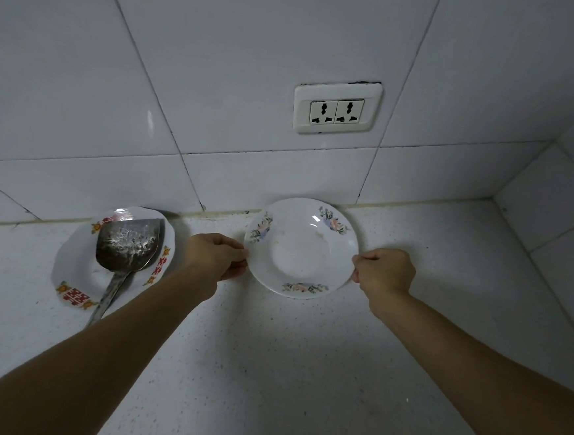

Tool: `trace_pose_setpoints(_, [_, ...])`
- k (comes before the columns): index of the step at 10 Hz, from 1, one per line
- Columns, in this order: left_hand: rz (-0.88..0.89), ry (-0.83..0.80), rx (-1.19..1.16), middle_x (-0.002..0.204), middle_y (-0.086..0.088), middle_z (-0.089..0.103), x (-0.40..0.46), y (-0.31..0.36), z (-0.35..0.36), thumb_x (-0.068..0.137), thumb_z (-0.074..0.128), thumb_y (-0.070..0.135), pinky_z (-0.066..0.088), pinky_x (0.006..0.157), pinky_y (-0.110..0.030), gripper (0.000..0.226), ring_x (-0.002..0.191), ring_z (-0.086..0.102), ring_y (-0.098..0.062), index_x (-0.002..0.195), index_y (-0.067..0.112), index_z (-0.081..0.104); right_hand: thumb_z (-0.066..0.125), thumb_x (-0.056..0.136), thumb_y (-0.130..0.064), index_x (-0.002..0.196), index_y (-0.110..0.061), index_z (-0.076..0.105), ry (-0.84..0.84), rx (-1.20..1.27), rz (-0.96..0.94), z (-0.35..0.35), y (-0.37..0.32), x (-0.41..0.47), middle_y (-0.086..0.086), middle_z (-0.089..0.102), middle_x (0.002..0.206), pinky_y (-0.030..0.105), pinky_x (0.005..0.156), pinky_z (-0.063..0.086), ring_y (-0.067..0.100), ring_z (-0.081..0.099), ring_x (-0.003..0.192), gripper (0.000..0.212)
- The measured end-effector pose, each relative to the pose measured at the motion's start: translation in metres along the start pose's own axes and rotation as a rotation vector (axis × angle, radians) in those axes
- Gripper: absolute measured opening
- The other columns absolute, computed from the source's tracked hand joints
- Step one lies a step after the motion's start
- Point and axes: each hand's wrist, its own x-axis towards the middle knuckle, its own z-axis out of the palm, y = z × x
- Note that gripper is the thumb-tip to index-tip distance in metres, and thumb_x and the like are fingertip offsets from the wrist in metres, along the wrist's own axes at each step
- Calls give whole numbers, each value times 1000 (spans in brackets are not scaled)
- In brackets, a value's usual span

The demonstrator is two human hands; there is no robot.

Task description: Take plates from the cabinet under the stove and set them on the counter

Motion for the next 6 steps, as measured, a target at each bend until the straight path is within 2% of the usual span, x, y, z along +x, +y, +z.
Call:
trace_pose_setpoints(1, [-3,1,-18,77,-18,70,-1,0,0,75,74,-8,57,43,-25,10,64,70,-27,76,-1,67,69,80,-6,80,1,74,2,-1,-9,0,1,-1,18,73,77,31,59,55,27,67,63,8])
trace_pose_setpoints(3, [11,5,-25,77,-16,71,1,-1,1,75,75,-6,57,43,-25,10,64,70,-27,74,1,68,69,80,-6,73,0,73,-8,-4,-16,1,3,-1,18,72,73,29,56,52,26,64,57,10])
trace_pose_setpoints(4, [61,15,53,78,-15,70,1,-2,1,76,76,-1,56,45,-25,10,64,69,-24,75,4,68,67,82,-8,75,3,72,-39,-6,-15,-3,3,-2,21,72,76,32,56,55,31,67,62,14])
trace_pose_setpoints(5, [231,16,267,82,-8,70,-2,-5,-2,80,75,12,52,50,-22,10,67,67,-18,77,13,66,61,86,-14,81,6,68,-69,-46,-111,-8,2,-5,21,72,83,35,61,54,38,69,75,21])
trace_pose_setpoints(6, [406,33,543,93,3,67,-17,-3,-8,82,72,29,47,54,-16,21,72,64,-10,99,18,67,60,88,-17,105,-1,65,-92,-182,-233,-20,-9,-23,15,70,103,31,69,51,29,66,87,24])
